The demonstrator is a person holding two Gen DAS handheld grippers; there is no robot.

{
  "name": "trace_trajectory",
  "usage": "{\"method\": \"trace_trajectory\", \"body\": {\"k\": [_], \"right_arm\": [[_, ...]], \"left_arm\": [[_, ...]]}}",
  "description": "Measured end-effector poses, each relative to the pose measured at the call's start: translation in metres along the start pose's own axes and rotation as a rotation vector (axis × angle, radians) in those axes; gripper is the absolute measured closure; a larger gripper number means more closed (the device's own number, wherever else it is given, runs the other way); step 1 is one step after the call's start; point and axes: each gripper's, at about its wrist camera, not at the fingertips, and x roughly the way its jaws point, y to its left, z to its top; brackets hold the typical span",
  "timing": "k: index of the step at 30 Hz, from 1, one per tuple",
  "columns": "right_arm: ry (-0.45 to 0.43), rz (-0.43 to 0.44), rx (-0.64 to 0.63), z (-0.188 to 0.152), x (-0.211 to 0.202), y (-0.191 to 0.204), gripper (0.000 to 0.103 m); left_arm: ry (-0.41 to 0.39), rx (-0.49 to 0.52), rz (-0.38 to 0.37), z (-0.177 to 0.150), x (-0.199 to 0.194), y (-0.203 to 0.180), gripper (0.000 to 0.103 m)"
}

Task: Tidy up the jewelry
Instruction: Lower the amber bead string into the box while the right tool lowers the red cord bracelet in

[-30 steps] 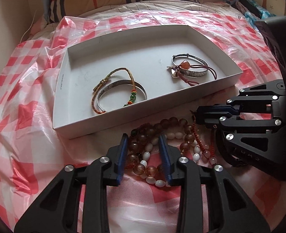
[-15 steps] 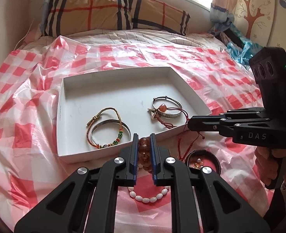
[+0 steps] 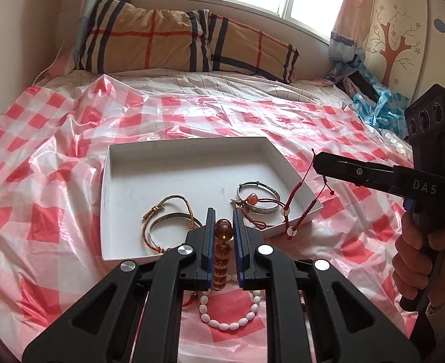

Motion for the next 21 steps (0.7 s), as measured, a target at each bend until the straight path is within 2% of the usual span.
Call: {"method": "trace_trajectory", "body": {"k": [21], "right_arm": [[-0.011,0.008,0.002,-0.002,0.002,0.0,0.098]], "left_arm": [[-0.061,0.056,0.118,0.005,-0.009,-0.011,0.092]]}}
